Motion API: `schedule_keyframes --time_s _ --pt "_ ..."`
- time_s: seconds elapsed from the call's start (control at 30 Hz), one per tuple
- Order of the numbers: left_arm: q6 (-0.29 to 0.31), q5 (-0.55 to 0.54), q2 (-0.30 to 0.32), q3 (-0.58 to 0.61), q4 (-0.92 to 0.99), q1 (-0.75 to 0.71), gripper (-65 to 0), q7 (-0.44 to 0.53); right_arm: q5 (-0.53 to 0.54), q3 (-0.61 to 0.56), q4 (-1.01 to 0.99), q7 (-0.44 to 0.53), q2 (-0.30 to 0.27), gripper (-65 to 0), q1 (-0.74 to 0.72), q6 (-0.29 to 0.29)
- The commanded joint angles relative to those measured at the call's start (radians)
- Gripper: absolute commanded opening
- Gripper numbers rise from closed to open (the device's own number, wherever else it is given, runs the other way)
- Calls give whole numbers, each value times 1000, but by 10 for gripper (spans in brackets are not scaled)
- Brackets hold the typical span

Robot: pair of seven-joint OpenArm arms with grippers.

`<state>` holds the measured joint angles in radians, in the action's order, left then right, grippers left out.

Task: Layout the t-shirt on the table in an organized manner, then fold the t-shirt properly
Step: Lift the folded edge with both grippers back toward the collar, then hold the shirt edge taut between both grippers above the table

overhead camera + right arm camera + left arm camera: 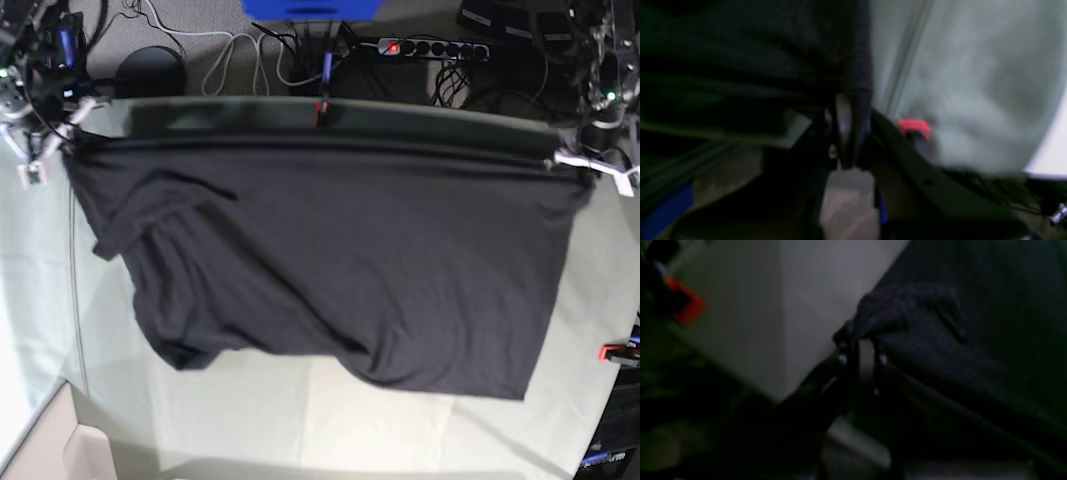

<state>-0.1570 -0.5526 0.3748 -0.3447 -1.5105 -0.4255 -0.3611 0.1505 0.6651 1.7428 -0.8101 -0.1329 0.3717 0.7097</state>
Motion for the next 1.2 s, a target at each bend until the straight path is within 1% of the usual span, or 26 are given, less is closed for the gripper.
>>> schedule_keyframes --time_s 0.0,0.1,0.17,0.27,0.47,0.57,0.67,0.83,0.97,1.17 --pt "-17 15 23 -43 -46 12 -650 24 -9 15 35 19 -26 -650 -6 -12" --pt "-17 15 16 -110 -101 20 -650 -80 -9 28 81 15 -24 -650 -12 -12" --pt "-17 9 16 -138 -138 24 -650 -131 -9 28 116 15 -21 -650 -15 -12" --pt "-17 15 16 -159 -180 41 -650 -163 -10 26 142 15 0 -650 -36 -12" --pt "-17 16 17 -164 -170 43 -650 -240 -12 23 96 13 2 -650 -7 -12" --pt "-17 16 17 -162 -126 40 -650 -244 -12 23 82 15 2 -650 -6 -12" --pt "-17 15 17 -167 -132 43 -650 -243 -5 31 131 15 6 -650 -33 -12" --pt "-17 15 19 -202 -137 46 -650 -246 -10 31 161 13 34 -650 -40 -12" --pt "-16 16 17 -199 -124 43 -649 -243 -10 28 104 21 46 -650 -1 -12" --pt "-16 16 16 -199 -28 41 -649 -243 -10 28 -16 21 40 -650 5 -12"
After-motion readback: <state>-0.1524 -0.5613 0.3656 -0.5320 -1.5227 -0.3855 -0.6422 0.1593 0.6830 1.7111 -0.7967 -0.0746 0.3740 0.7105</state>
